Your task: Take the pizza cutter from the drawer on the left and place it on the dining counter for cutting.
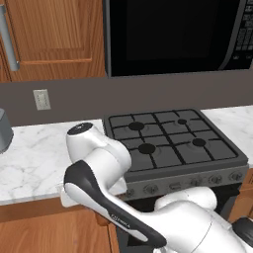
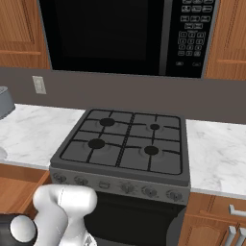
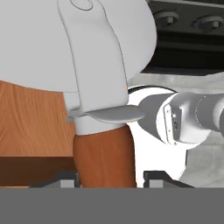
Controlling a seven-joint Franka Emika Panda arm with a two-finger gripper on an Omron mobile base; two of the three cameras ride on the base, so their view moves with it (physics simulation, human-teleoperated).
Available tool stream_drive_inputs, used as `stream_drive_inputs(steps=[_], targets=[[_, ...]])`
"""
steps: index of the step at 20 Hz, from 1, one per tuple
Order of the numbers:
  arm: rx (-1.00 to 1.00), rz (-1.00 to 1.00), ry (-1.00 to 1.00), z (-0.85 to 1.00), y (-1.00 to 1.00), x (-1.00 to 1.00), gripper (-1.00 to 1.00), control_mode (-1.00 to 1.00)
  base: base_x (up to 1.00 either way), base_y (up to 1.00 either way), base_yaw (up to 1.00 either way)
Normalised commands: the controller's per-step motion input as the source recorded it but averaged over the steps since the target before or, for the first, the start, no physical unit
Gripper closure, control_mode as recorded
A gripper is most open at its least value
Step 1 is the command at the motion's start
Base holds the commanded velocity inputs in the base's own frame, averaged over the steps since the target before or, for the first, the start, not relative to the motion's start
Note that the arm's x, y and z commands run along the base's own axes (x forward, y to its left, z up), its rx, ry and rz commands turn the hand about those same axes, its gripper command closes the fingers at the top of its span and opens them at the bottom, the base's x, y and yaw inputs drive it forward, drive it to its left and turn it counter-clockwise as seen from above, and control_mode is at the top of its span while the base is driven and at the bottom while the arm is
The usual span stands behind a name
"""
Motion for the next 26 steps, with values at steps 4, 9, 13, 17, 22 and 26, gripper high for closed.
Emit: stream_drive_inputs(steps=[4,9,13,17,22,26], targets=[[0.01,0.00,-0.04,0.00,-1.00,0.00,1.00,-1.00,0.00,0.00,0.00],[0.00,0.00,-0.04,0.00,-1.00,0.00,1.00,-1.00,0.00,0.00,0.00],[0.00,0.00,-0.02,0.04,-1.00,0.00,1.00,-1.00,0.00,0.00,0.00],[0.00,0.00,-0.01,0.12,-1.00,0.01,1.00,-1.00,0.00,0.00,0.00],[0.00,0.00,0.00,0.44,-0.94,0.21,1.00,-1.00,0.00,0.00,0.00],[0.00,0.00,0.00,0.66,-0.79,0.39,1.00,-1.00,0.00,0.00,0.00]])
